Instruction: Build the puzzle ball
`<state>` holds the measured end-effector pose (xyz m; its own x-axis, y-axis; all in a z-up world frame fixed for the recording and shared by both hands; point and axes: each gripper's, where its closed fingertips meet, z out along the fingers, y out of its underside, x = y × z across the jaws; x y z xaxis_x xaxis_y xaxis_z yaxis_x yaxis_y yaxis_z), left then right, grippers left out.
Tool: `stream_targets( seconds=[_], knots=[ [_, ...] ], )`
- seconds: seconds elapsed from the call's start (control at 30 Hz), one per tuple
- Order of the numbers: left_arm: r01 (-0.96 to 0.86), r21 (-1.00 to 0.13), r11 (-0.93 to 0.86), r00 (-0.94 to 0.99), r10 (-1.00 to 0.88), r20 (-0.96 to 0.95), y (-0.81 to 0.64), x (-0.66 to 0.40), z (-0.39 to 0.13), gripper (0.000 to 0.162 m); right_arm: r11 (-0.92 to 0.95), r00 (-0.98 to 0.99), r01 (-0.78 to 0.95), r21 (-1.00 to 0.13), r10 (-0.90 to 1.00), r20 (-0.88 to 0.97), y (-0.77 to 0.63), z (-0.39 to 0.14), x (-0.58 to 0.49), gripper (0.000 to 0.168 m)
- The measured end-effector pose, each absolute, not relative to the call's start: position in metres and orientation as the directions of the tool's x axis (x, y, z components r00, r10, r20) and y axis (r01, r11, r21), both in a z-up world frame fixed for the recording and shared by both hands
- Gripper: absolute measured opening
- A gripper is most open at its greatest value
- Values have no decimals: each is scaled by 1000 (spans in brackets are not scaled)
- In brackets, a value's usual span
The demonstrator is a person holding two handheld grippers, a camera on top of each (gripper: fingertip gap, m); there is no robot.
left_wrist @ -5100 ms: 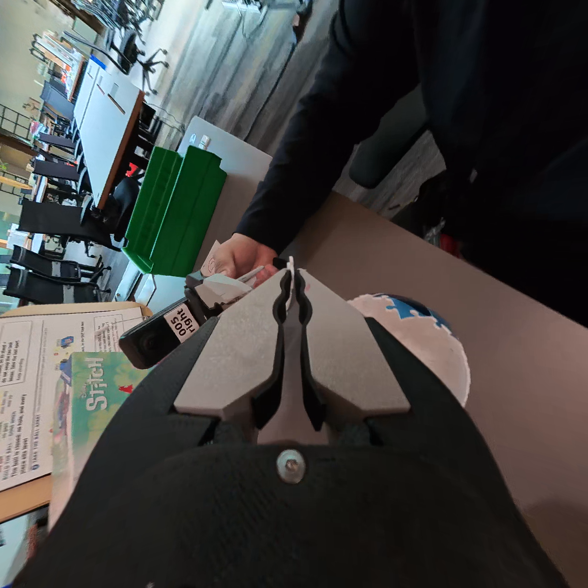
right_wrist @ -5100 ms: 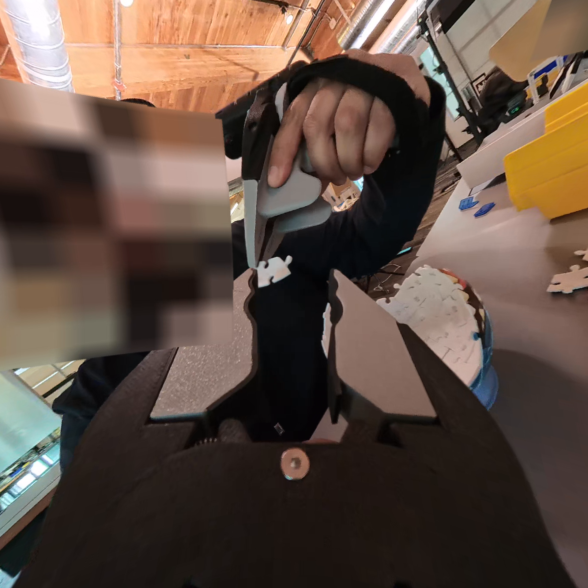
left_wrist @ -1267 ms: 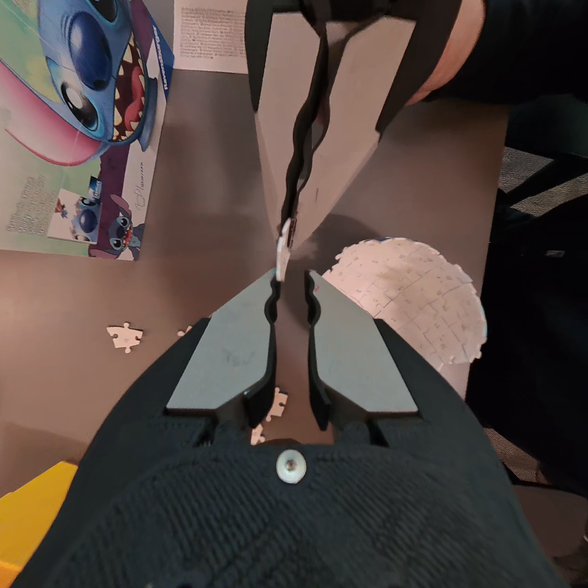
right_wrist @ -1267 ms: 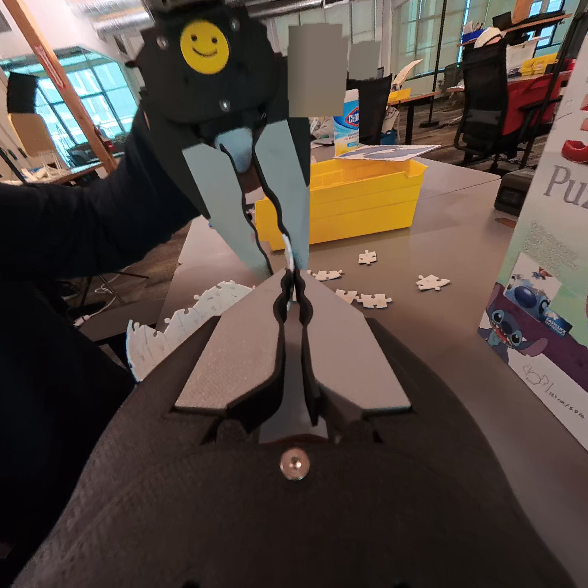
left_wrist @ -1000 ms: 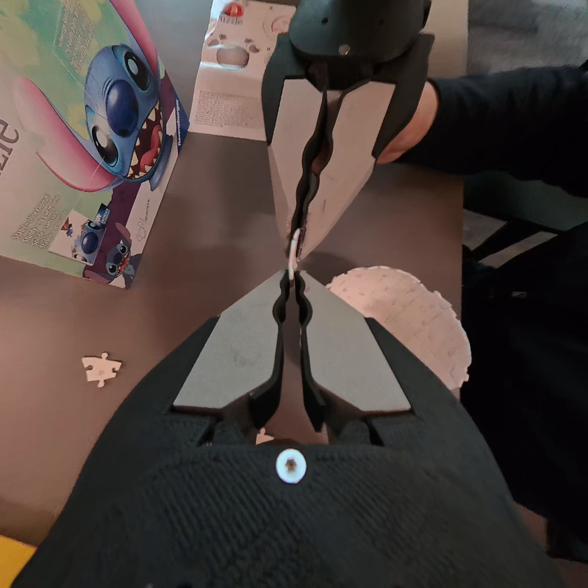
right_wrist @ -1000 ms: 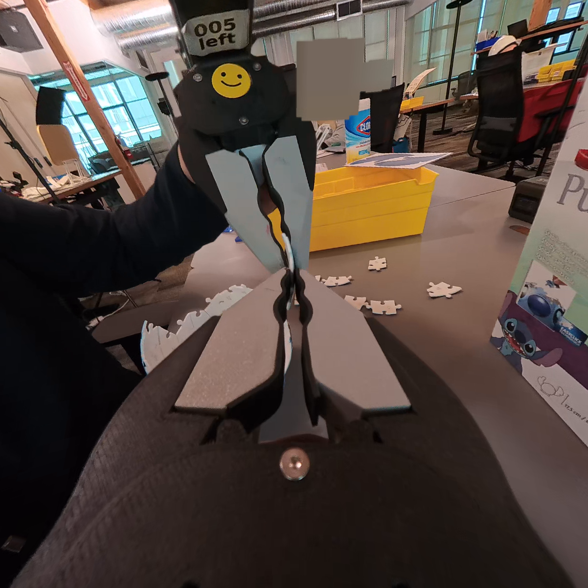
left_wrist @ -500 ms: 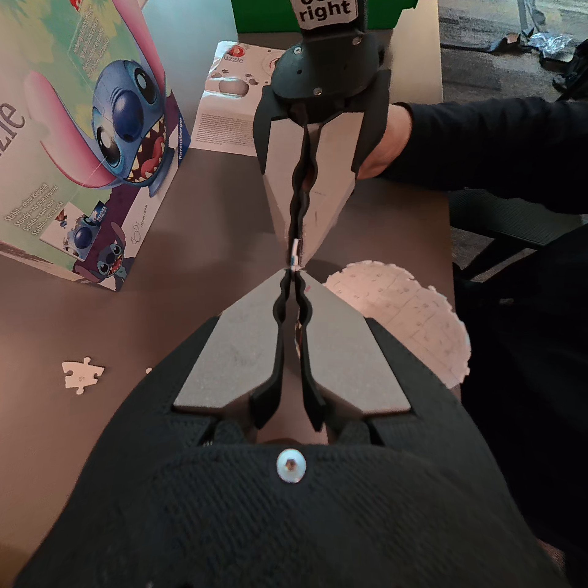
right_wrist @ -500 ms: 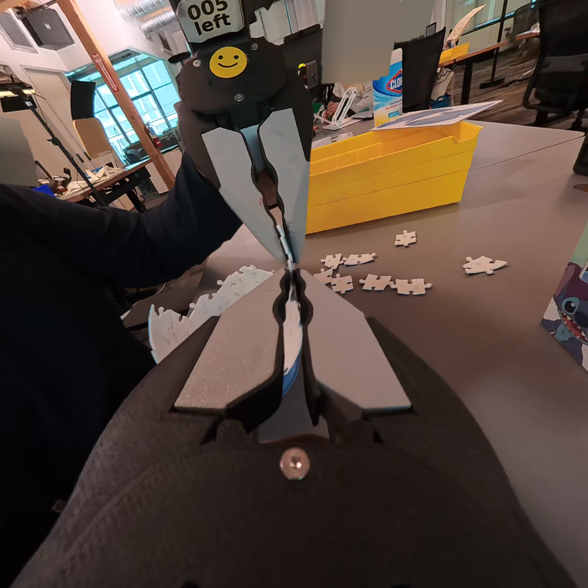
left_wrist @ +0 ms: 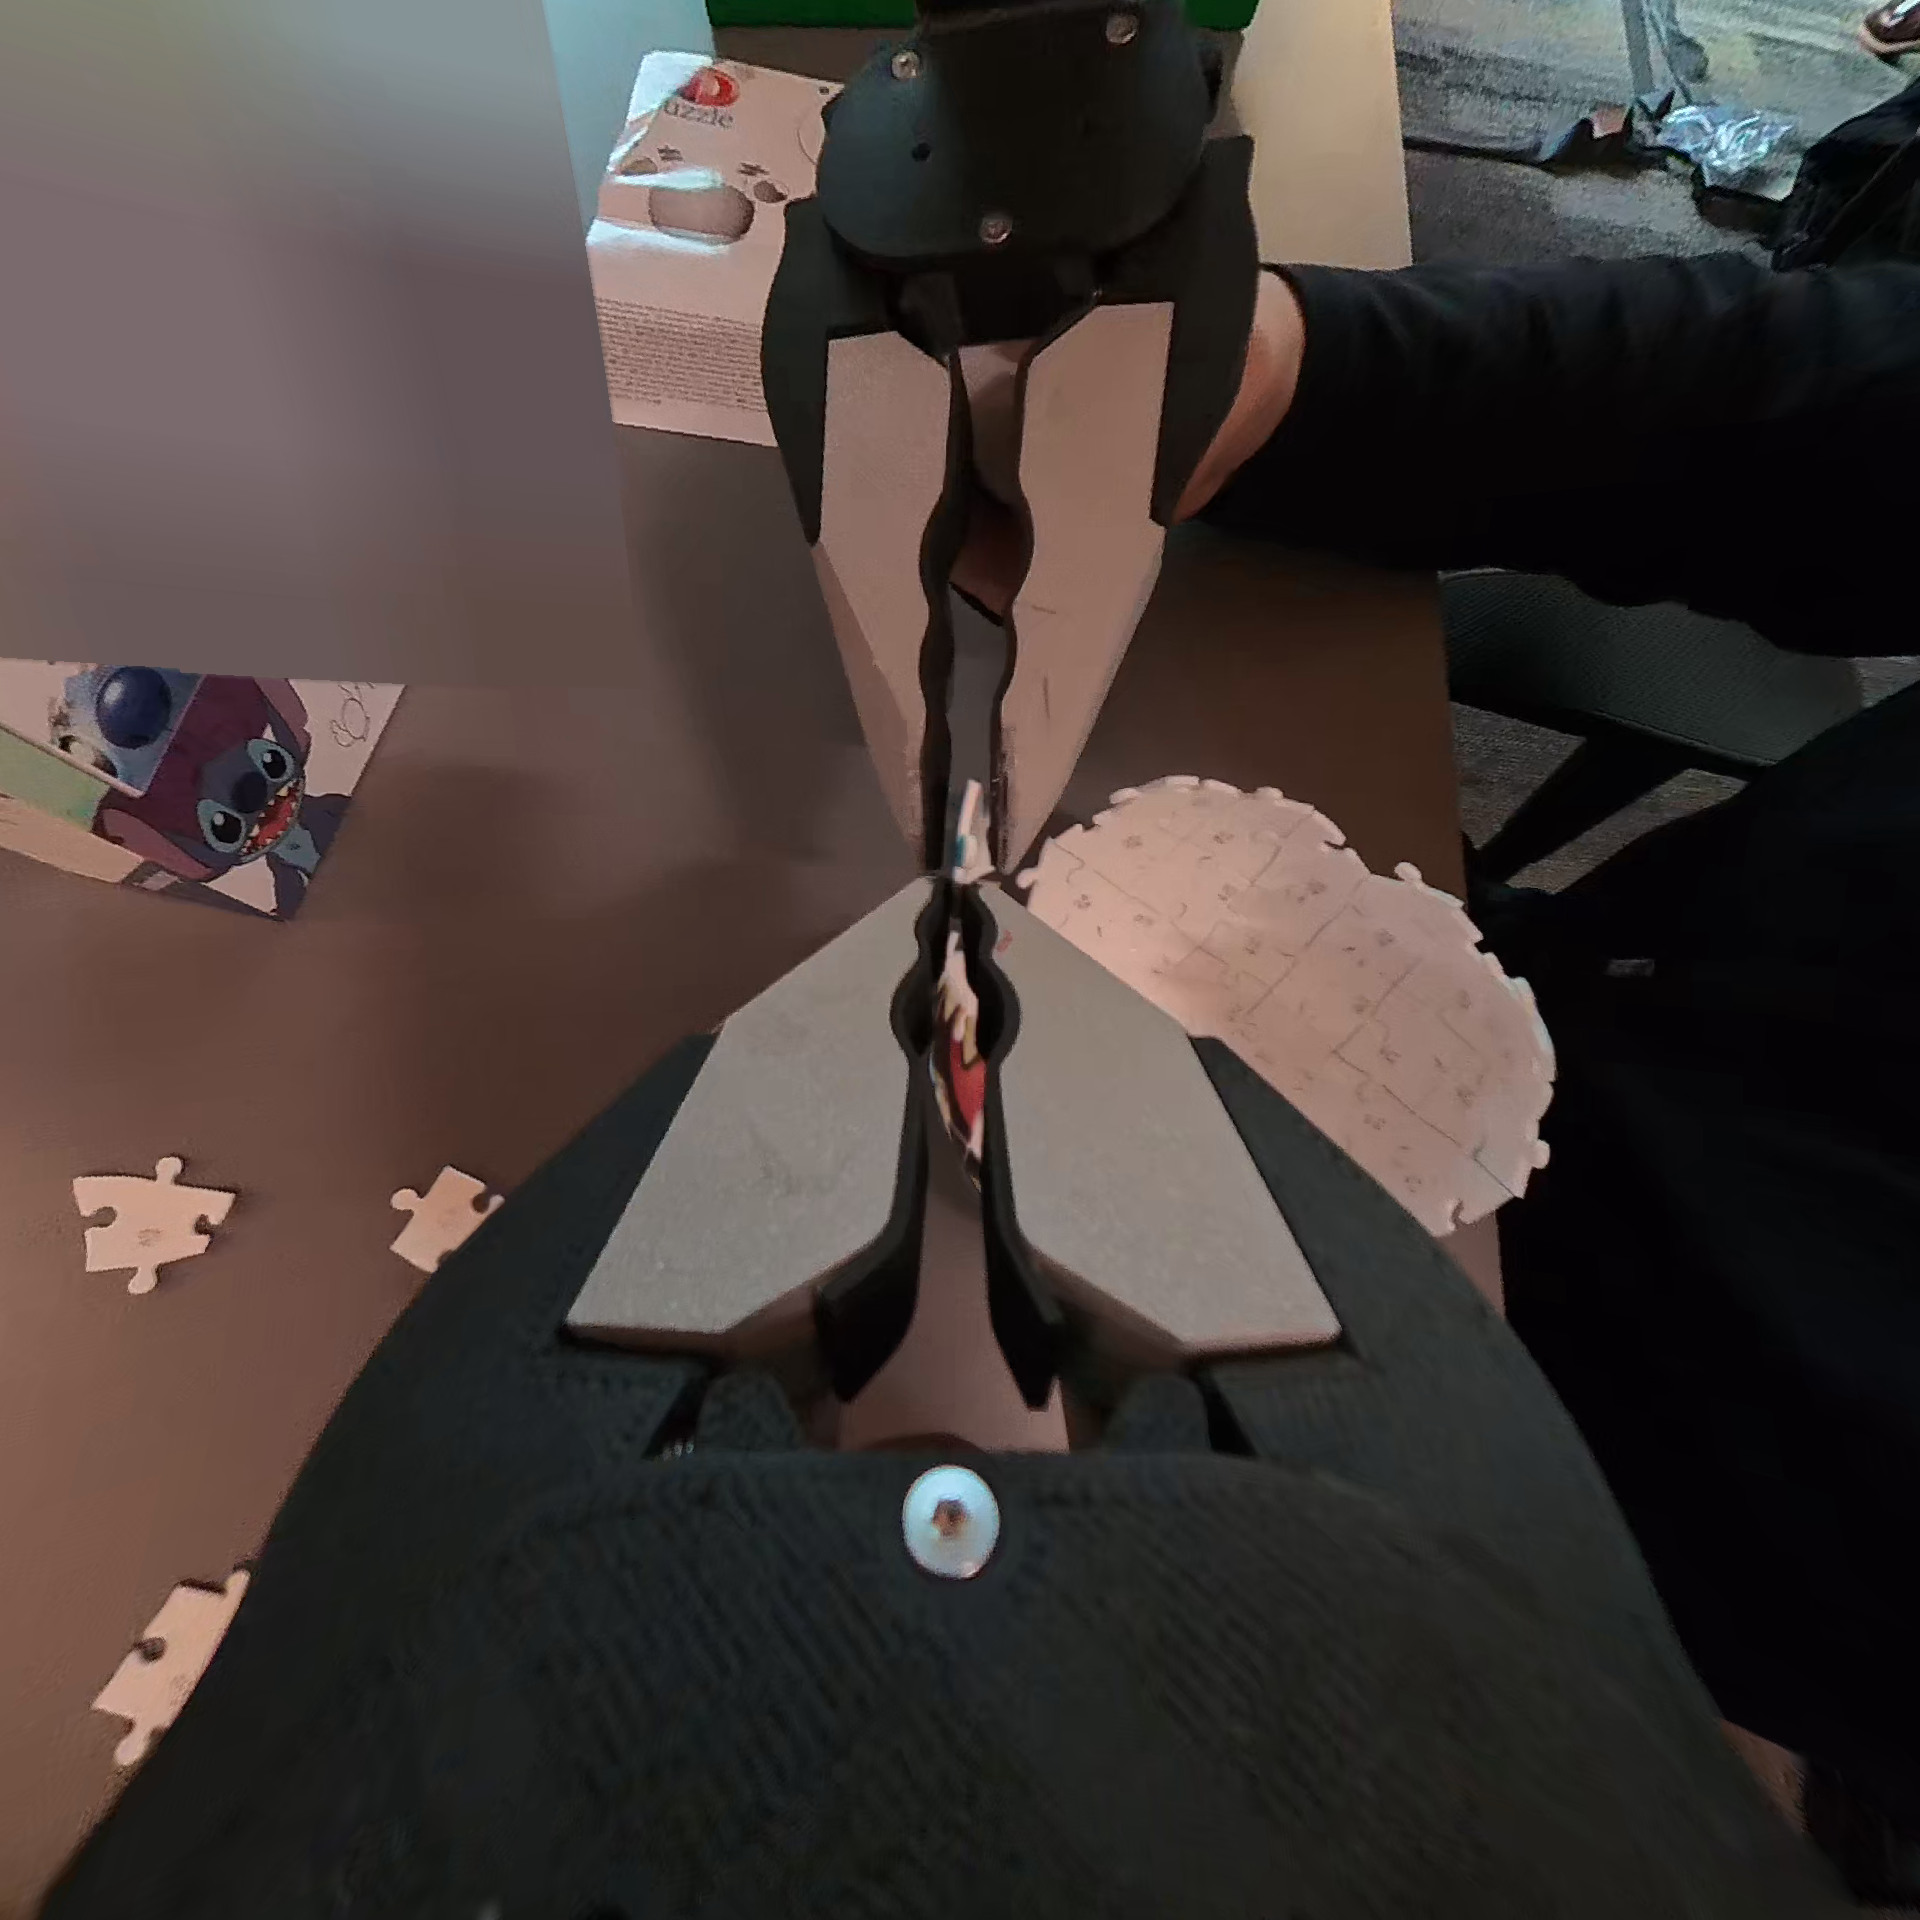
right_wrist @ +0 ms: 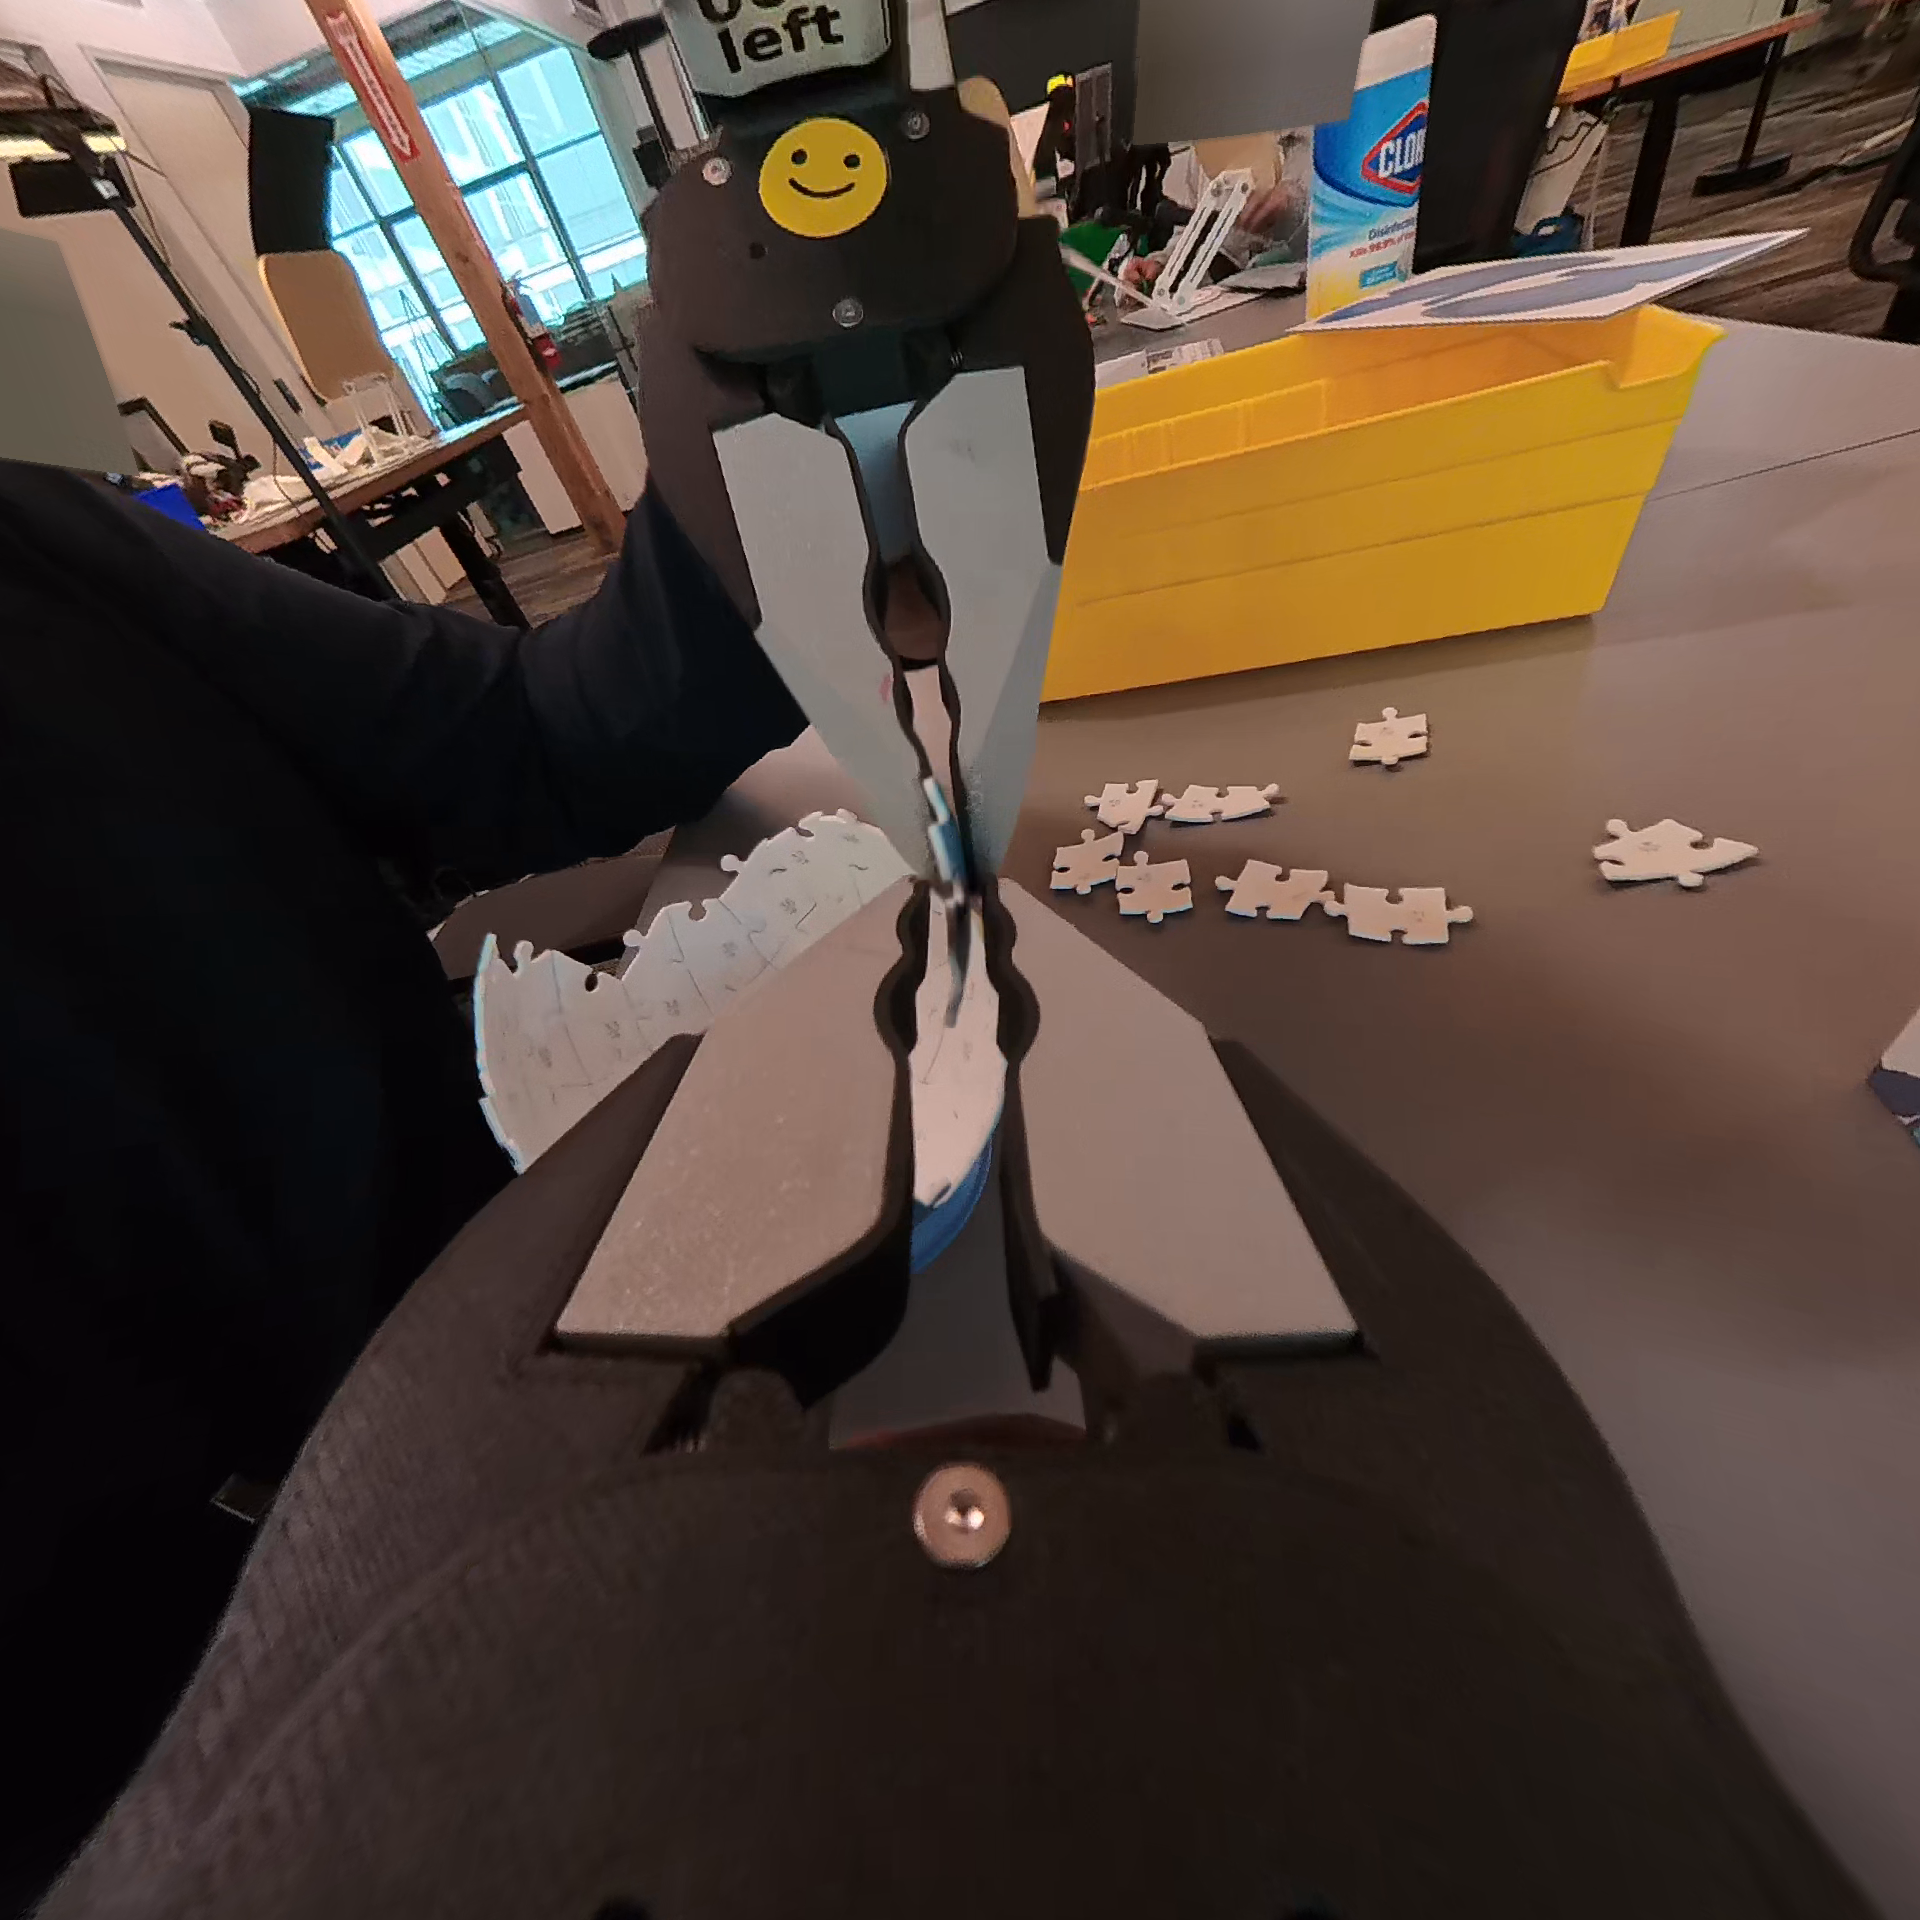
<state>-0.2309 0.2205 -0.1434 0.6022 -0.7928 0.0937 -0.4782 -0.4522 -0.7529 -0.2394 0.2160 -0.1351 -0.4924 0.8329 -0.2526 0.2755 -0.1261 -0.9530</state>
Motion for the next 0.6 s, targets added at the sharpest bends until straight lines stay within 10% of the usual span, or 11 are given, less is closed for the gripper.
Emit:
stream_targets(
  seconds=[0.6],
  knots=[
    [-430, -762, -485, 615, -775, 146, 211, -246, -130, 14, -62, -455, 317, -946, 866, -209, 222, -144, -235, 0]
  ],
)
